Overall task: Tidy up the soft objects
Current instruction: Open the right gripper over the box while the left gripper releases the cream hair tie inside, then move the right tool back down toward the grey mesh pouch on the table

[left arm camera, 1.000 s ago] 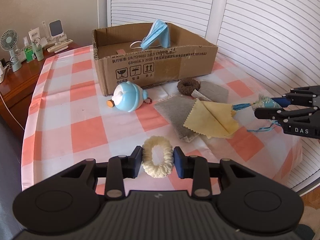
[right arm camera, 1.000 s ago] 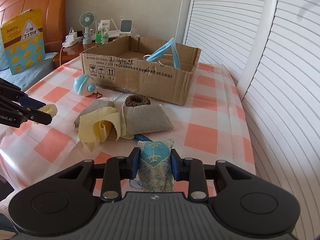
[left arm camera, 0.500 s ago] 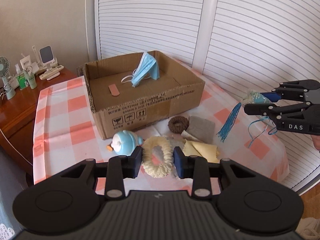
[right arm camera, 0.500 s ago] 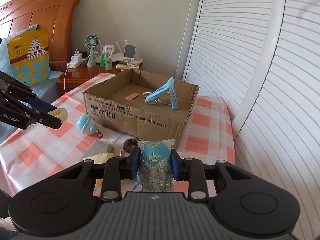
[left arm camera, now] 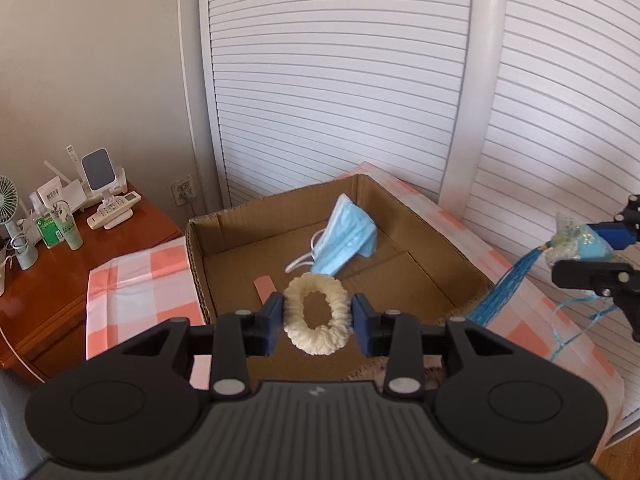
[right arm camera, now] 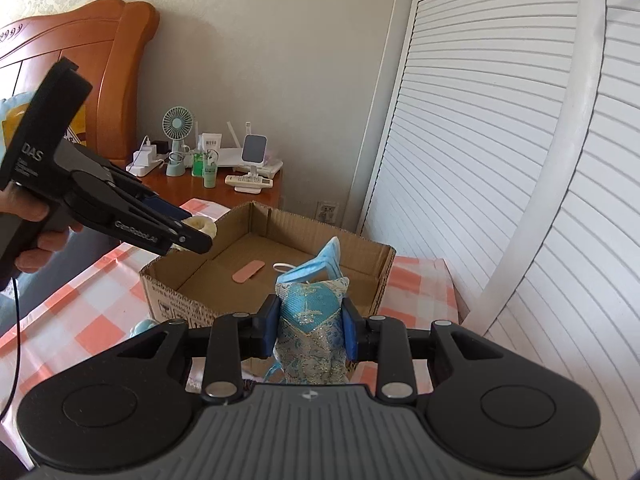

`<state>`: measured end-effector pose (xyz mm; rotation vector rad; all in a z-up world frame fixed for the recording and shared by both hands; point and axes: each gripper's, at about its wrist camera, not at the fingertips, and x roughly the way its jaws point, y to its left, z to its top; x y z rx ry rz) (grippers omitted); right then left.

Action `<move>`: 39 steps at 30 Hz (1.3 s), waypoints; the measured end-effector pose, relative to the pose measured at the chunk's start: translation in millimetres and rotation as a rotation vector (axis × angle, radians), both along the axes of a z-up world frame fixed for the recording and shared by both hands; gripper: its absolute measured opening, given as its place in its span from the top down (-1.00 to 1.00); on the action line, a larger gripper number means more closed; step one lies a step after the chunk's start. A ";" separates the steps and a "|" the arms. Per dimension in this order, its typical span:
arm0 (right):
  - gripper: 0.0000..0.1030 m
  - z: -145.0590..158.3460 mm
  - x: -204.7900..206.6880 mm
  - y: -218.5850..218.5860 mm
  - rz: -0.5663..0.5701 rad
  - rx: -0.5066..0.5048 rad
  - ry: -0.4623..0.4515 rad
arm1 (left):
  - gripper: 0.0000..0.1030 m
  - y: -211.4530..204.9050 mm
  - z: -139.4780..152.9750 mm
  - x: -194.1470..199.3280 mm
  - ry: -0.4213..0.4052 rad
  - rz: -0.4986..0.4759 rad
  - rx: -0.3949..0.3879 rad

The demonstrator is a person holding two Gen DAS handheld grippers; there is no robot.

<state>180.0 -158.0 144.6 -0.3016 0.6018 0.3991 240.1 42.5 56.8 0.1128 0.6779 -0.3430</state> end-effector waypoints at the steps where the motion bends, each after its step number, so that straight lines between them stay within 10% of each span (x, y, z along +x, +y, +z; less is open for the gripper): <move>1: 0.30 0.1 6.4 2.3 0.001 -0.001 0.001 | -0.55 1.2 -2.7 6.2 -0.004 0.024 0.000; 2: 0.30 -0.1 11.4 3.9 0.001 -0.002 -0.001 | -0.82 2.5 -4.5 9.3 -0.013 0.047 0.000; 19: 0.29 -25.1 96.9 44.2 -0.042 0.001 0.064 | -0.89 24.5 -37.1 -99.3 0.014 0.157 0.006; 21: 0.17 -27.2 103.3 48.5 -0.056 0.007 0.063 | -0.89 23.6 -42.0 -106.3 0.030 0.154 0.007; 25: -0.74 -31.4 108.2 51.9 -0.091 0.019 0.074 | -0.89 20.1 -47.7 -115.2 0.040 0.157 0.023; 39: -1.00 -47.7 60.4 38.2 -0.144 0.022 0.177 | -0.94 13.7 -42.6 -141.4 0.007 0.157 0.018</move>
